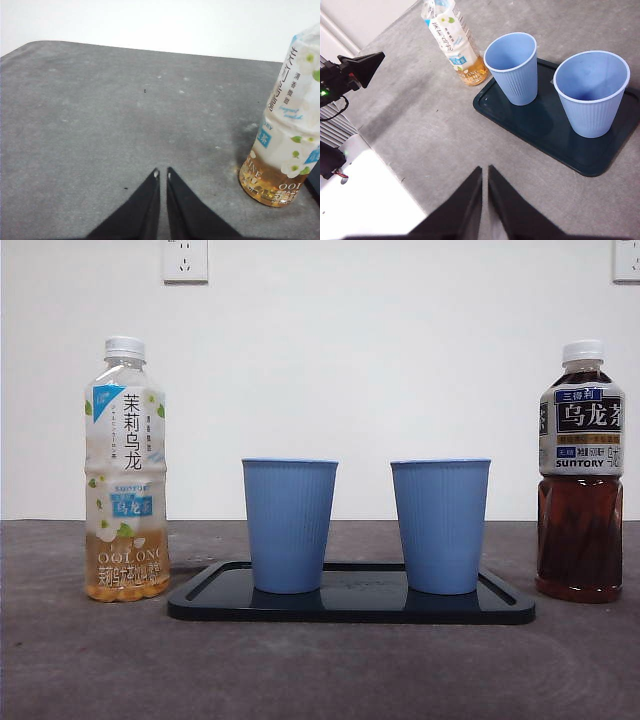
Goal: Pour the drink into the cup
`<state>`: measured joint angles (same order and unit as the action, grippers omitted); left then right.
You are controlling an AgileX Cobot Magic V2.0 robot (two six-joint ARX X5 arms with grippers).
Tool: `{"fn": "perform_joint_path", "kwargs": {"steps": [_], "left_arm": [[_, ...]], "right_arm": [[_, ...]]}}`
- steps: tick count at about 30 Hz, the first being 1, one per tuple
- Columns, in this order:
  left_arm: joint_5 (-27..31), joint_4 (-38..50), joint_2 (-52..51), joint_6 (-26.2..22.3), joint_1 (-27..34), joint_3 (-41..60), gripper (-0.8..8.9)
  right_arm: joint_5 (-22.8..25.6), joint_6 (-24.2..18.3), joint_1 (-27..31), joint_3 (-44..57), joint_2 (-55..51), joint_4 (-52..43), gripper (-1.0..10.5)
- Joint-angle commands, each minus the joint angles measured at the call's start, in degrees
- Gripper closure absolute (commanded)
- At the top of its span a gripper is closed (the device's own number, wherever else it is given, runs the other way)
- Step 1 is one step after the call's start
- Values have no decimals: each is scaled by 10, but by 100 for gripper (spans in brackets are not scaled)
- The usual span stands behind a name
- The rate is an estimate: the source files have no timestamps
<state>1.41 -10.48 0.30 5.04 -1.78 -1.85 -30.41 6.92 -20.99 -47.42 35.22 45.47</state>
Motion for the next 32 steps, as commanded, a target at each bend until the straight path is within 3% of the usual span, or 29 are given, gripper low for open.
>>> {"fn": "perform_joint_path", "kwargs": {"steps": [1,19,23,26,32], "left_arm": [[3,-3,-1,-11,0,12,792],[3,-3,-1,-11,0,12,792],[3,-3,-1,-11,0,12,792],[3,-3,-1,-11,0,12,792],[3,-3,-1,-11,0,12,792]], "right_arm": [[-2,5,-3,-9,2,-4,930],[0,5,-1,-9,-13,-4,930],[13,-15,29,3,-40,-31,932],[71,-54,69,43,-72,-88,932],[234,-72,116,197,-160,-254,932]]}}
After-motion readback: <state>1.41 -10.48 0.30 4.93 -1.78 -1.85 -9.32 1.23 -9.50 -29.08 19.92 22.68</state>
